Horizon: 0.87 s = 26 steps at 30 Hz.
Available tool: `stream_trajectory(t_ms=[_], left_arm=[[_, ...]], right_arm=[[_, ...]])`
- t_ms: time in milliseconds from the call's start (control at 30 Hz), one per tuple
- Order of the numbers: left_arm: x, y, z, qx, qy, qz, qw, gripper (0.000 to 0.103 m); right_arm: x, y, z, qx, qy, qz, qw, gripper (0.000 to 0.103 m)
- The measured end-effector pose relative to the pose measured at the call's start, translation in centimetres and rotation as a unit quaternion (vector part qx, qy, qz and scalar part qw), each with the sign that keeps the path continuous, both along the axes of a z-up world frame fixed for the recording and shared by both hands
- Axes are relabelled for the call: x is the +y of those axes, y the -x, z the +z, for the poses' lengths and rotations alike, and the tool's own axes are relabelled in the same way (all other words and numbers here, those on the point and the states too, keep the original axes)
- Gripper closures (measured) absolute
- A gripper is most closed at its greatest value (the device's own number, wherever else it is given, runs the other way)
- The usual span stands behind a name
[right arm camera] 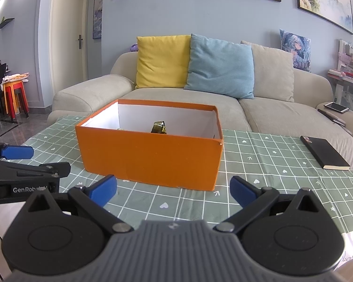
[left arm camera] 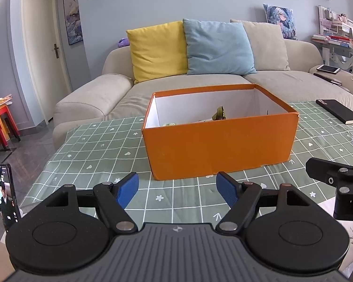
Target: Organize snacks
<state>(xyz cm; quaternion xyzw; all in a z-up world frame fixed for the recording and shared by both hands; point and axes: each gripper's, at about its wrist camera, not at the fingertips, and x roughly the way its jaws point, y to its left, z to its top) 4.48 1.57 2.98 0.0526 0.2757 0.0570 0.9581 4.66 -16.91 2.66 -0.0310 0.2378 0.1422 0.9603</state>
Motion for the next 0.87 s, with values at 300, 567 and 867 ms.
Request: stream_trajectory(t_ms=[300, 567, 867], left_arm=[[-0.05, -0.03, -0.01, 0.001, -0.001, 0.000, 1.0000, 0.015], [0.01, -0.08, 0.03, 0.000, 0.001, -0.002, 1.0000, 0.015], [0.17, -0.06, 0.07, 0.000, 0.000, -0.010, 0.9999, 0.015]], right_arm=[[0.03, -0.25, -0.10, 0.007, -0.002, -0.003, 1.000, 0.004], [0.04, -0.26, -0.12, 0.007, -0.002, -0.002, 1.000, 0.004], [0.03, -0.19, -0.17, 0.009, 0.000, -0.001, 1.000, 0.004]])
